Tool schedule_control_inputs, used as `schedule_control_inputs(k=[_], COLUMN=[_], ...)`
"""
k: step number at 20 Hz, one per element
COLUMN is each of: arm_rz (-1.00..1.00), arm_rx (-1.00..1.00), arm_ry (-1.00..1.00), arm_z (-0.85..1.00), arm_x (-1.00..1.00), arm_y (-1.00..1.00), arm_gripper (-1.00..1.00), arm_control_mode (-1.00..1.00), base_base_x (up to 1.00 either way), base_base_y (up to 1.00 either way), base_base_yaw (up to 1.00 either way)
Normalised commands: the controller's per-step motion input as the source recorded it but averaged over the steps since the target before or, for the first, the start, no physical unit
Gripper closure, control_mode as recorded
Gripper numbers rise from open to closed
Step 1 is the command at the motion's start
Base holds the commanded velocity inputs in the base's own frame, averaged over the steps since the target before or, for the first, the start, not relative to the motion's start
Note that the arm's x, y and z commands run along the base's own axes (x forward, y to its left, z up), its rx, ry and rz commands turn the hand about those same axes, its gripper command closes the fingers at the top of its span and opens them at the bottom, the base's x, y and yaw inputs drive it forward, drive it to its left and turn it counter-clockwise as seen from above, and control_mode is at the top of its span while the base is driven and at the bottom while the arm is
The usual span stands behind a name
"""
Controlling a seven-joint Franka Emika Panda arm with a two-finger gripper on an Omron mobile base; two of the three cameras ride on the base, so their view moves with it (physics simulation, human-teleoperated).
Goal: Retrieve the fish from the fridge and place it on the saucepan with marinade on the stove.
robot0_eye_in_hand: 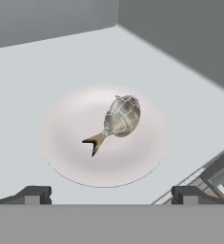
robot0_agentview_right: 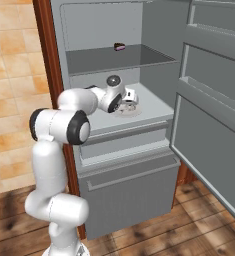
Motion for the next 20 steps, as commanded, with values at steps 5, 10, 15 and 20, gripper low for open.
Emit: schedule_control_inputs(k=[5, 10, 15, 20], arm_rz=[0.0, -0.02, -0.05, -0.05], arm_rx=[0.0, 0.0, 0.0, 0.0], arm_ry=[0.0, 0.0, 0.0, 0.0], arm_z=[-0.11, -0.16, -0.17, -0.12], arm_x=[0.23, 0.26, 0.25, 0.27], arm_y=[-0.03, -0.01, 0.0, 0.0], arm_gripper=[-1.0, -1.0, -1.0, -1.0], arm_control_mode=[-1.0, -1.0, -1.0, -1.0], base_base_x=[0.0, 0.0, 0.0, 0.0], base_base_y=[0.0, 0.0, 0.0, 0.0], base_base_yaw=[0.0, 0.0, 0.0, 0.0])
